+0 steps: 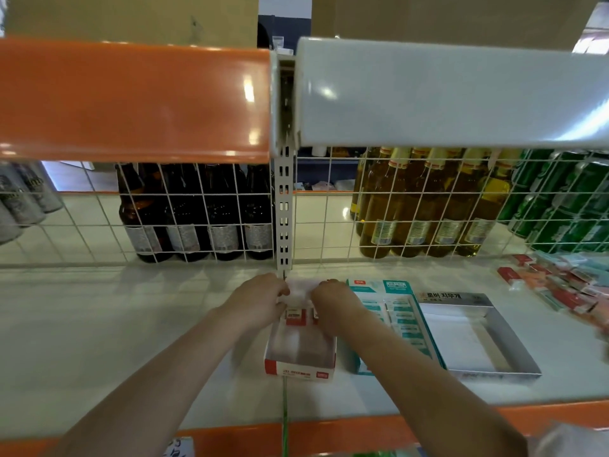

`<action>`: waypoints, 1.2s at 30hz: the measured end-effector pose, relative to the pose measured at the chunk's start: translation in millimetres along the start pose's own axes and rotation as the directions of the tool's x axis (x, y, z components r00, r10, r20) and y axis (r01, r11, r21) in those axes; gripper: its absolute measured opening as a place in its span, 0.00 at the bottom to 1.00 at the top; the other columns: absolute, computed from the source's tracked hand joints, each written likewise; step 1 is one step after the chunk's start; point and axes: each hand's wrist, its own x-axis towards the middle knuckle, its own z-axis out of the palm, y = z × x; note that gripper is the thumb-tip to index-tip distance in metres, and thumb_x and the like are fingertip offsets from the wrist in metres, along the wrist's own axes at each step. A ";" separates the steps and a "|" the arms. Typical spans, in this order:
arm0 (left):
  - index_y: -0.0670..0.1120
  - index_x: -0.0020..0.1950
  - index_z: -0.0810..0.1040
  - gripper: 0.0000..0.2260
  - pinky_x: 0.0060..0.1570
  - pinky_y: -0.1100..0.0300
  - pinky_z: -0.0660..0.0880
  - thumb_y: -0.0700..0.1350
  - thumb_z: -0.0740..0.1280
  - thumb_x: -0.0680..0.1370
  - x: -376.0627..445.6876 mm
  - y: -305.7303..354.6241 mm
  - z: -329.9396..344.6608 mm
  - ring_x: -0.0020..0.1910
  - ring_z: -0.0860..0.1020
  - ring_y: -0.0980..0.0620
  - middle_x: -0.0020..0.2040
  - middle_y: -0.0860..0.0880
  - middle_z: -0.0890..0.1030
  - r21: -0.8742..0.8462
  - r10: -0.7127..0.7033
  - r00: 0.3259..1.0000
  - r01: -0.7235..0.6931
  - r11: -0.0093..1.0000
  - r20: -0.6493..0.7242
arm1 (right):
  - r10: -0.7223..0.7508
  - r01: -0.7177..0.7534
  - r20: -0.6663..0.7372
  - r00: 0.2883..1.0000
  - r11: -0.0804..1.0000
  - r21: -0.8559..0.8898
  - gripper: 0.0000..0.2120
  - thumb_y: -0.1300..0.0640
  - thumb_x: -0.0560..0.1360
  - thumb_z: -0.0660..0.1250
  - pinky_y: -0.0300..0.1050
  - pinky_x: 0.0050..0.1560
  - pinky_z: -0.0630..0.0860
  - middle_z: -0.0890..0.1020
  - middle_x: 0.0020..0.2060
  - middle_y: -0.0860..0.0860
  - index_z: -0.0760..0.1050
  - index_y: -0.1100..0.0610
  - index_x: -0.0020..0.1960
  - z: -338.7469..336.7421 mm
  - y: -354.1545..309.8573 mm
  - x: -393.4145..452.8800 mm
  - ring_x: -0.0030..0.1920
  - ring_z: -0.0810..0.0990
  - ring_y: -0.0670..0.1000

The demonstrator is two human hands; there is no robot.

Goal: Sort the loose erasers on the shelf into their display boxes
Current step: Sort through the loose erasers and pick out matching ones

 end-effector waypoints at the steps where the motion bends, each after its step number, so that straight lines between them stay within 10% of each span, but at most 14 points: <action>1: 0.47 0.66 0.73 0.16 0.57 0.59 0.69 0.45 0.61 0.79 -1.0 -0.1 0.1 0.61 0.72 0.50 0.62 0.47 0.73 -0.010 0.000 1.000 0.000 1.000 -0.003 | -0.001 0.001 -0.008 1.000 1.000 -0.009 0.13 0.60 0.76 0.62 0.46 0.59 0.69 0.76 0.56 0.57 0.72 0.59 0.60 -0.4 0.0 -0.1 0.56 0.74 0.55; 18: 0.47 0.68 0.71 0.17 0.63 0.60 0.66 0.44 0.62 0.79 0.0 8.7 8.7 0.66 0.70 0.51 0.66 0.49 0.71 -0.096 -0.037 0.999 0.037 0.995 0.010 | -0.003 0.002 -0.010 1.000 0.995 -0.099 0.15 0.61 0.75 0.64 0.48 0.60 0.69 0.75 0.58 0.58 0.71 0.60 0.61 -4.2 3.2 7.4 0.58 0.73 0.56; 27: 0.46 0.68 0.71 0.17 0.62 0.62 0.66 0.43 0.61 0.79 -3.4 9.7 11.9 0.66 0.70 0.51 0.66 0.49 0.71 -0.132 -0.017 1.000 0.017 0.991 0.001 | 0.090 -0.097 0.219 0.972 0.995 0.022 0.17 0.59 0.75 0.66 0.48 0.60 0.69 0.75 0.58 0.56 0.70 0.58 0.63 -8.4 8.9 14.9 0.57 0.75 0.55; 36: 0.48 0.69 0.70 0.17 0.65 0.62 0.63 0.47 0.60 0.80 -1.3 12.2 6.5 0.68 0.67 0.52 0.68 0.50 0.70 -0.171 -0.014 1.000 0.015 0.985 0.003 | 0.034 -0.028 -0.057 0.998 0.995 0.100 0.17 0.59 0.75 0.65 0.45 0.60 0.69 0.74 0.59 0.55 0.71 0.58 0.64 -6.3 29.7 -0.2 0.59 0.73 0.54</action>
